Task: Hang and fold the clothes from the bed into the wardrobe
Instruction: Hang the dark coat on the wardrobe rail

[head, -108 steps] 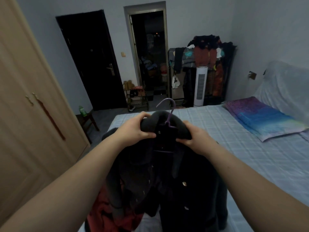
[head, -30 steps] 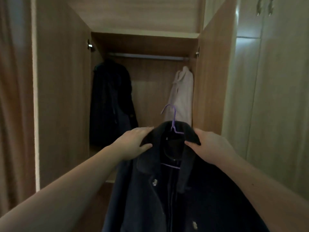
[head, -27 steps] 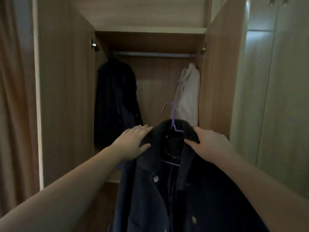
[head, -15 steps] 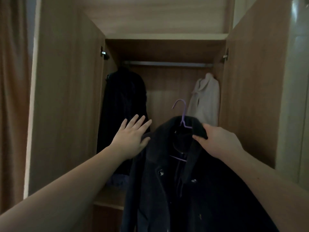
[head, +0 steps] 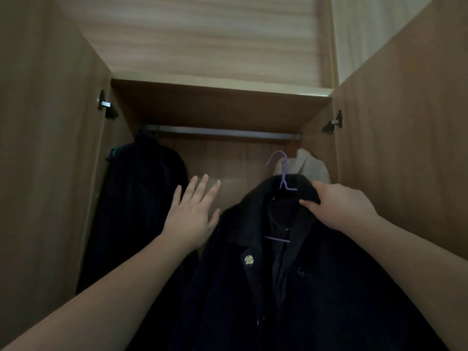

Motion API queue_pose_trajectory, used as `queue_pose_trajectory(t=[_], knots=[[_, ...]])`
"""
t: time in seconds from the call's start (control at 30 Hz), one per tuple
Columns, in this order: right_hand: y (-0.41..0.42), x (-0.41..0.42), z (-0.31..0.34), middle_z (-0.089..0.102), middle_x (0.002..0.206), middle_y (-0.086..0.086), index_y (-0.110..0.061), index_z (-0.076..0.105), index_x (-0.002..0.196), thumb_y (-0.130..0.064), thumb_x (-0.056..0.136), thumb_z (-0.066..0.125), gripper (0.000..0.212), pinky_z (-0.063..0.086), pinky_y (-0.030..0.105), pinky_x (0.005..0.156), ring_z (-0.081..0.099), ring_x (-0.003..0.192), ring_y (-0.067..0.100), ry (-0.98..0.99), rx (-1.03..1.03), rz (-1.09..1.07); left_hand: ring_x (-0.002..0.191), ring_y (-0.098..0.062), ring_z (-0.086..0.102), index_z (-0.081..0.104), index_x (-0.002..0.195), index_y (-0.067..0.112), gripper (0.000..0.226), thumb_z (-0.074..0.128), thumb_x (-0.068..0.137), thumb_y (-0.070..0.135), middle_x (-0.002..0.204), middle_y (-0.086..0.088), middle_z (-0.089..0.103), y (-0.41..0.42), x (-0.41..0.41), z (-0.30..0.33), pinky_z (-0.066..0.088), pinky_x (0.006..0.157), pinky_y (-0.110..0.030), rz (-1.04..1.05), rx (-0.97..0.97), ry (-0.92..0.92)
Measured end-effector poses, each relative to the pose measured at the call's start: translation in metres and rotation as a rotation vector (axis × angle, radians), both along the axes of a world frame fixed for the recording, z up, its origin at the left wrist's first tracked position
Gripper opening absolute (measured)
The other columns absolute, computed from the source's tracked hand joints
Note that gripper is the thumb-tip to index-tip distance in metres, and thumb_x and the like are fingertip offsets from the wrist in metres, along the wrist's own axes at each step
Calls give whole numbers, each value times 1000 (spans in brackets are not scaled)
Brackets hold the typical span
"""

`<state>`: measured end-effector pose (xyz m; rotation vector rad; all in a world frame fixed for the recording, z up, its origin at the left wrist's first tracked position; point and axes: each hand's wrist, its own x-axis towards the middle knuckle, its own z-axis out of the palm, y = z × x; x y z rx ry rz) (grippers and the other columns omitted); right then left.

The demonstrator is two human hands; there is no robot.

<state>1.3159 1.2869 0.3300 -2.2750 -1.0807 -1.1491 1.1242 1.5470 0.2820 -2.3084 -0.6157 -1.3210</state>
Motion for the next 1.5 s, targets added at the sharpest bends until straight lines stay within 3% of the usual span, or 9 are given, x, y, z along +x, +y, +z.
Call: queue_pose_trajectory(t=[0.17, 0.37, 0.53, 0.67, 0.77, 1.13, 1.23, 1.33, 1.5], knots=[[49, 34, 43, 67, 95, -6, -37, 51, 121, -60, 93, 47, 37, 52, 35, 68, 67, 88, 21, -44, -19, -60, 152, -20, -7, -4, 156, 37, 65, 26, 101, 52, 167, 3, -2, 29, 58, 42, 1, 123, -48, -59, 69, -72], [93, 85, 95, 60, 92, -5, -31, 50, 109, -60, 93, 46, 33, 49, 35, 64, 63, 86, 22, -127, -24, -123, 152, -20, -7, -1, 155, 39, 64, 26, 100, 53, 167, 3, 0, 65, 119, 67, 2, 122, -50, -76, 101, -123], [121, 145, 133, 65, 99, -5, -37, 55, 118, -61, 91, 49, 37, 54, 36, 75, 65, 93, 22, -147, 25, -131, 152, -18, -12, -7, 154, 40, 65, 24, 100, 55, 166, 6, -6, 98, 174, 89, -3, 122, -48, -37, 56, -150], [147, 180, 162, 67, 107, -3, -38, 53, 118, -60, 92, 48, 35, 50, 35, 72, 65, 99, 23, -210, 52, -137, 151, -17, -13, -7, 154, 41, 63, 23, 101, 55, 166, 6, -7, 124, 213, 108, -4, 122, -48, -45, 76, -159], [167, 203, 180, 67, 105, 0, -32, 51, 101, -58, 93, 48, 27, 47, 35, 69, 65, 98, 25, -242, 63, -164, 151, -17, -13, -6, 154, 41, 63, 23, 101, 55, 166, 6, -7, 149, 239, 125, -4, 122, -47, -46, 93, -167], [227, 279, 228, 56, 88, -4, -31, 50, 90, -58, 92, 47, 27, 53, 37, 79, 62, 88, 22, -187, 78, -314, 151, -15, -11, -4, 154, 43, 63, 20, 98, 57, 166, 8, -4, 226, 323, 167, 3, 123, -45, -230, 200, -187], [237, 292, 234, 56, 89, -5, -30, 56, 96, -58, 92, 46, 31, 53, 36, 81, 61, 87, 21, -156, 84, -354, 152, -17, -6, 1, 155, 41, 69, 10, 89, 59, 166, 6, 3, 237, 340, 166, 6, 122, -46, -258, 226, -216], [251, 301, 236, 63, 105, -1, -30, 60, 110, -56, 93, 48, 33, 52, 35, 83, 64, 97, 22, -151, 86, -409, 152, -17, -9, -2, 154, 43, 69, 9, 88, 59, 166, 7, 0, 250, 359, 163, 3, 121, -44, -276, 235, -191], [265, 315, 221, 61, 114, -1, -27, 52, 128, -51, 96, 46, 41, 52, 39, 89, 62, 104, 23, -156, 70, -439, 152, -19, -7, -4, 154, 41, 67, 12, 91, 59, 166, 5, 1, 260, 380, 161, 4, 121, -47, -311, 225, -197]])
